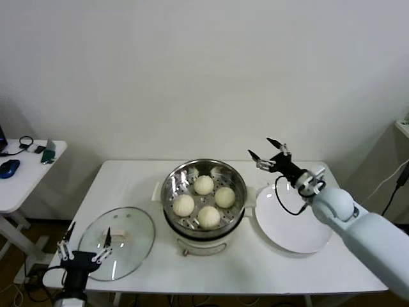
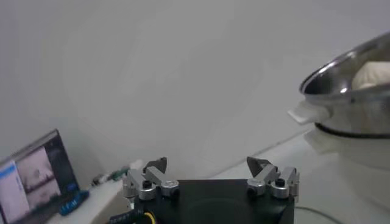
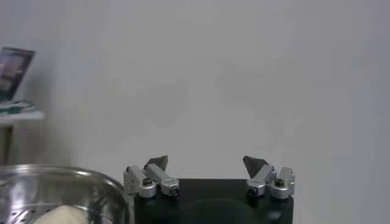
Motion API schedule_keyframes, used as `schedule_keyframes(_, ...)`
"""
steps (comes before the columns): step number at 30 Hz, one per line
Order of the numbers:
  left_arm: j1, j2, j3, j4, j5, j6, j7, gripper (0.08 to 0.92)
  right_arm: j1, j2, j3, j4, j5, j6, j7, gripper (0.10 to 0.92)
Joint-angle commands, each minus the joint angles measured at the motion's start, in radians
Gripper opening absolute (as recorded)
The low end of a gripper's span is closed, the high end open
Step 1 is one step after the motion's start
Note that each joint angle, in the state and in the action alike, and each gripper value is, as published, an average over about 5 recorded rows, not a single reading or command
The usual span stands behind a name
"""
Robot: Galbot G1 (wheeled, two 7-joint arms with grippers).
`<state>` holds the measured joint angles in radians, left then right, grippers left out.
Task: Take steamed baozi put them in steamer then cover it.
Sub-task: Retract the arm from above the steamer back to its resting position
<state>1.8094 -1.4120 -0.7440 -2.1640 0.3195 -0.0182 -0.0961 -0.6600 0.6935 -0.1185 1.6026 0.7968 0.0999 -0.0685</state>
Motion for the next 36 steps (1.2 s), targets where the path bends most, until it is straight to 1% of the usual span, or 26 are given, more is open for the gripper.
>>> schedule_keyframes(1, -0.002, 0.008, -0.021, -0.002, 0.640, 0.061, 0.011, 0.823, -0.467, 0.183, 0.578, 0.081, -0.115, -0.137, 0.033, 0.823)
schedule_keyframes(5, -0.007, 0.023, -0.008, 0.028, 0.897, 0.096, 0.044, 0.823, -0.504, 0.232, 0.655, 0.079, -0.155, -0.170, 0.006, 0.823)
schedule_keyframes(7, -0.015, 0.030, 0.004, 0.056, 0.999, 0.097, 0.042, 0.823, -0.522, 0.251, 0.684, 0.080, -0.176, -0.182, -0.004, 0.823)
schedule_keyframes(10, -0.027, 0.037, 0.029, 0.099, 1.066, 0.094, 0.029, 0.823, -0.547, 0.274, 0.716, 0.076, -0.182, -0.185, -0.015, 0.823)
schedule_keyframes(15, -0.069, 0.026, 0.067, 0.175, 1.117, 0.081, -0.001, 0.823, -0.580, 0.300, 0.750, 0.052, -0.207, -0.172, -0.042, 0.823)
schedule_keyframes(22, -0.152, 0.004, 0.071, 0.333, 1.160, 0.028, -0.056, 0.823, -0.594, 0.326, 0.754, 0.037, -0.231, -0.156, -0.059, 0.823)
schedule_keyframes(26, -0.200, -0.001, 0.060, 0.403, 1.158, 0.006, -0.058, 0.823, -0.595, 0.338, 0.752, 0.035, -0.250, -0.148, -0.066, 0.823)
schedule_keyframes(36, -0.307, 0.006, 0.037, 0.516, 1.139, -0.026, -0.068, 0.823, -0.612, 0.356, 0.765, 0.039, -0.281, -0.129, -0.078, 0.823)
